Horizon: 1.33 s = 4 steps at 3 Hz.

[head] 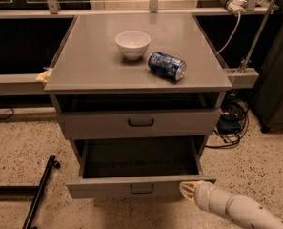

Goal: Close middle drawer

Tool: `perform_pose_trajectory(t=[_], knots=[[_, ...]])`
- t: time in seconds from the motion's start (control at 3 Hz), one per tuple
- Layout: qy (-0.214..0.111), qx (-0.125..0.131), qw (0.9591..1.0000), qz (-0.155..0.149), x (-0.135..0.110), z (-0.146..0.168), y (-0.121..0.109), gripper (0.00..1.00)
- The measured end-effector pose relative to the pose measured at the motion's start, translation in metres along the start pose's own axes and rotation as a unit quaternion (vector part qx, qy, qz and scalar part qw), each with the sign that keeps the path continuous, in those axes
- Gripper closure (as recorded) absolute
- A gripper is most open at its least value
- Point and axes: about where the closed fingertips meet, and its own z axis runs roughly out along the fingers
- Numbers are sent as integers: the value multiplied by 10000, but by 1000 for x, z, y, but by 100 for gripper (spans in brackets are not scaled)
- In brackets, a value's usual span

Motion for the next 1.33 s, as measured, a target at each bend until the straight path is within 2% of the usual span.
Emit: perform_pose_trajectory(t=[0.33, 0.67, 1.0, 1.33], knots=[[30, 114, 9999, 57, 11, 12, -22, 100], [136, 120, 9998, 91, 25, 28, -49, 100], [274, 33, 9995, 132, 38, 46, -75, 100], [492, -136, 9985, 192, 53, 78, -116, 100]])
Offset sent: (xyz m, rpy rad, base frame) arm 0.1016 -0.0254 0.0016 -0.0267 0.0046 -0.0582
